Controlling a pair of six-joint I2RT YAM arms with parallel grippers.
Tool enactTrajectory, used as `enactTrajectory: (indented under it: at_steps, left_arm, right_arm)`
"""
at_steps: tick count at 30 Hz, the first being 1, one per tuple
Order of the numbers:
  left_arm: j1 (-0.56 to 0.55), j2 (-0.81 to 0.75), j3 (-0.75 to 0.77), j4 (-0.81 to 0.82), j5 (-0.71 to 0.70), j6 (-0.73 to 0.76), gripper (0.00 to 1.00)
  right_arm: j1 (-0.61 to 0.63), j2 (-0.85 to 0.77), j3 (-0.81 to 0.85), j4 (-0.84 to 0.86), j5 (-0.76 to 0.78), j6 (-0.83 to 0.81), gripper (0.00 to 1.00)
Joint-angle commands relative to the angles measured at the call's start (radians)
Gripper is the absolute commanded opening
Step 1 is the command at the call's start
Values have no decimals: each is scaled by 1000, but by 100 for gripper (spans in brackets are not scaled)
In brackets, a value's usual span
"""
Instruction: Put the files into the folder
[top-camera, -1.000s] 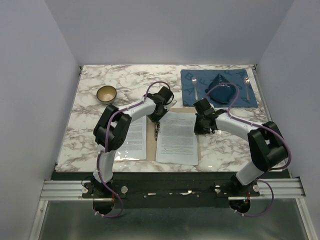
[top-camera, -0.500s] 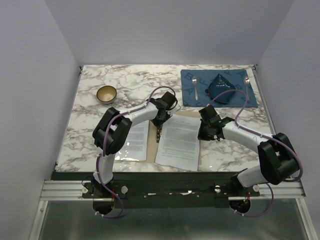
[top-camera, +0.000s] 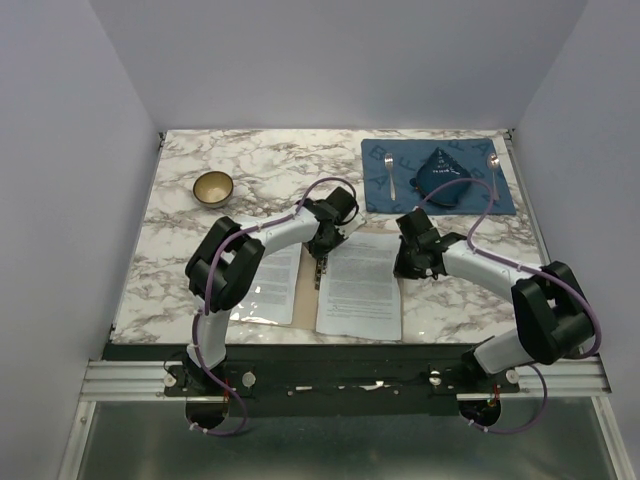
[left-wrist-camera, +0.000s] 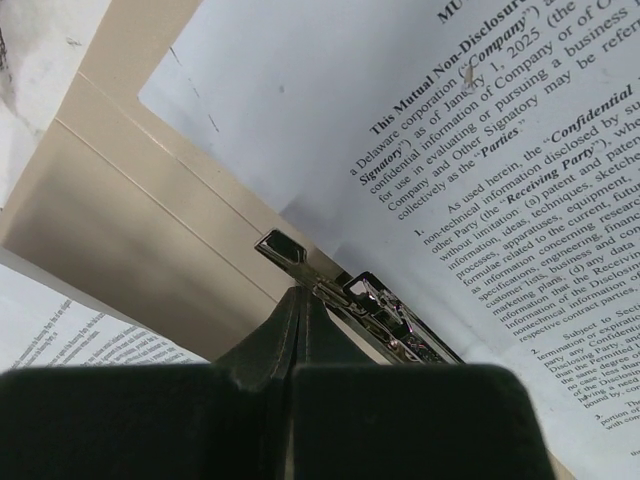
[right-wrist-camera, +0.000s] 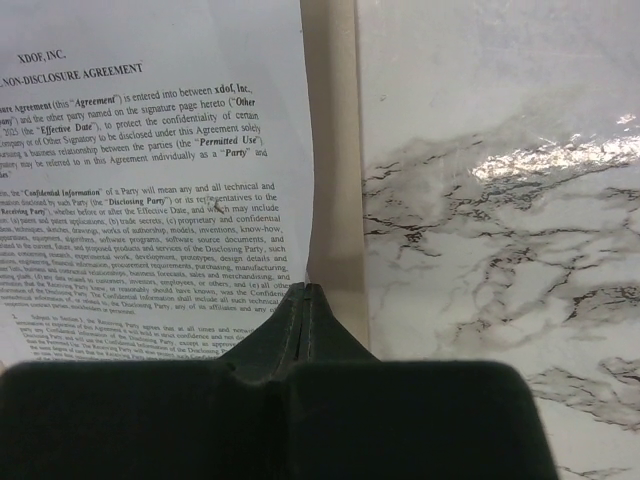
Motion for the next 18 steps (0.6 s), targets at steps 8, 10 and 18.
enactTrajectory:
  at_steps: [8, 10, 18]
  left_arm:
    - [-17, 8, -60, -55, 74, -10, 0]
    - [-15, 8, -67, -52, 68, -10, 0]
    - [-11, -8, -98, -43, 56, -2, 0]
  right_arm:
    - [-7, 41, 24, 17, 66, 85, 0]
    - [-9, 49, 22, 8, 87, 111, 1]
    - [-24, 69, 18, -3, 144, 171, 0]
